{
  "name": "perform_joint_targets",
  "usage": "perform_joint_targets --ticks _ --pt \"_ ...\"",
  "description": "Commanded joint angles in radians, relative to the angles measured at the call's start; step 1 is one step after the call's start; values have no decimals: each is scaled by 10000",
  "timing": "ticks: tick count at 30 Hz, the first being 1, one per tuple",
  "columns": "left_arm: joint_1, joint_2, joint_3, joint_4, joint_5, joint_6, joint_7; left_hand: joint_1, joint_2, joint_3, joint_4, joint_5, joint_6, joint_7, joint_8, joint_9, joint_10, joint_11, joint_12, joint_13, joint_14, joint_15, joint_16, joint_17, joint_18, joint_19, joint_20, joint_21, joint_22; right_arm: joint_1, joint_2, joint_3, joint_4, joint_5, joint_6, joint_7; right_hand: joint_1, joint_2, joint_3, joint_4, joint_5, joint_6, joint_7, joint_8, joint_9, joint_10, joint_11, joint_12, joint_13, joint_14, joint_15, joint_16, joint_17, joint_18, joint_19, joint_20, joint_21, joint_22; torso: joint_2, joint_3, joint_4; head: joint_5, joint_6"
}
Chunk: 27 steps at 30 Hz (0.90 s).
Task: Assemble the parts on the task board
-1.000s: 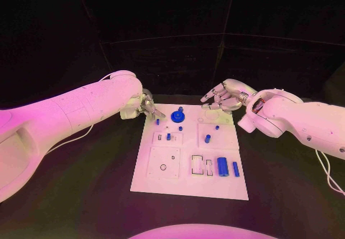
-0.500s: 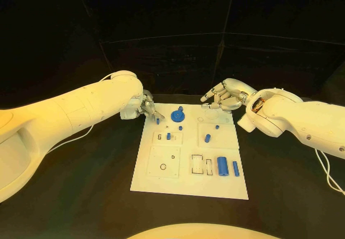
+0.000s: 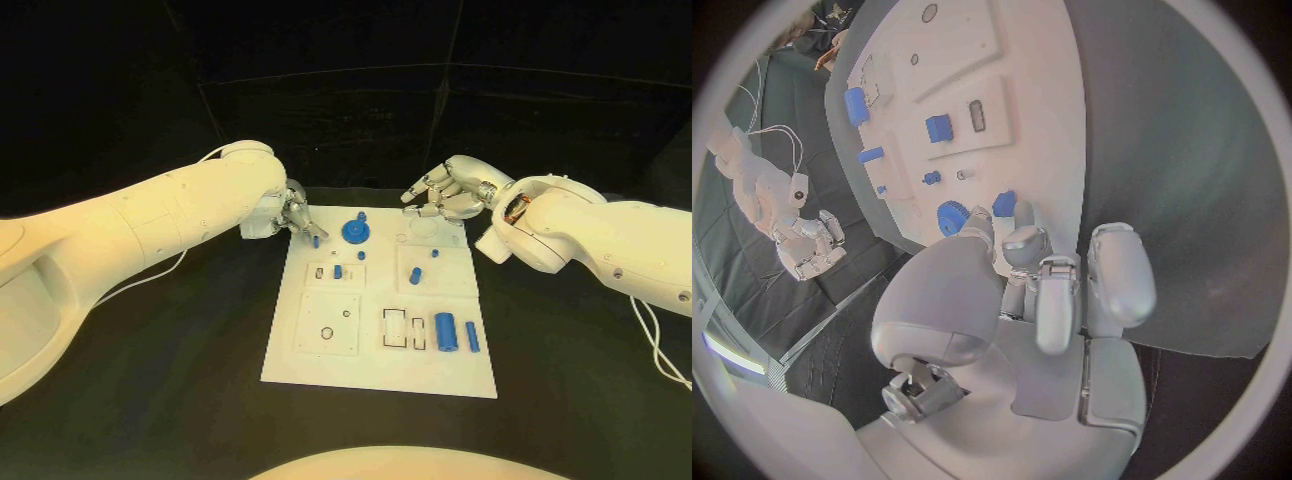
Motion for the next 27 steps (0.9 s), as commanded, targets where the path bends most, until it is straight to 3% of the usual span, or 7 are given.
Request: perform_joint_targets --ticks 1,21,27 --pt "11 9 -4 -19 -66 45 90 78 32 1 -47 -31 75 -8 -33 -14 -21 17 32 -3 1056 33 31 2634 -98 10 4 -44 8 18 5 5 8 4 56 84 -91 31 -26 -13 42 3 20 54 -6 -69 13 -32 14 283 -28 -27 4 160 -88 5 -66 -14 1 -1 -6 -8 -7" --pt "9 27 -35 -21 -64 344 301 332 245 34 -205 -30 97 -4 -59 -24 -19 19 26 -10 1056 36 31 2634 -100 13 8 -44 29 18 31 5 5 4 76 82 -91 31 -26 -13 42 3 20 54 -6 -69 13 -32 14 283 -28 -27 4 160 -88 5 -66 -14 -2 -3 -3 -19 -33" --pt "9 35 -36 -22 -64 290 359 611 485 178 -384 -29 96 -7 -87 -35 -26 19 12 -23 1056 34 31 2634 -100 12 9 -48 39 18 18 5 -5 4 63 75 -92 47 -12 -17 58 0 21 63 -6 -63 12 -16 28 285 -28 -29 6 160 -86 5 -72 -16 2 -2 1 -19 -51"
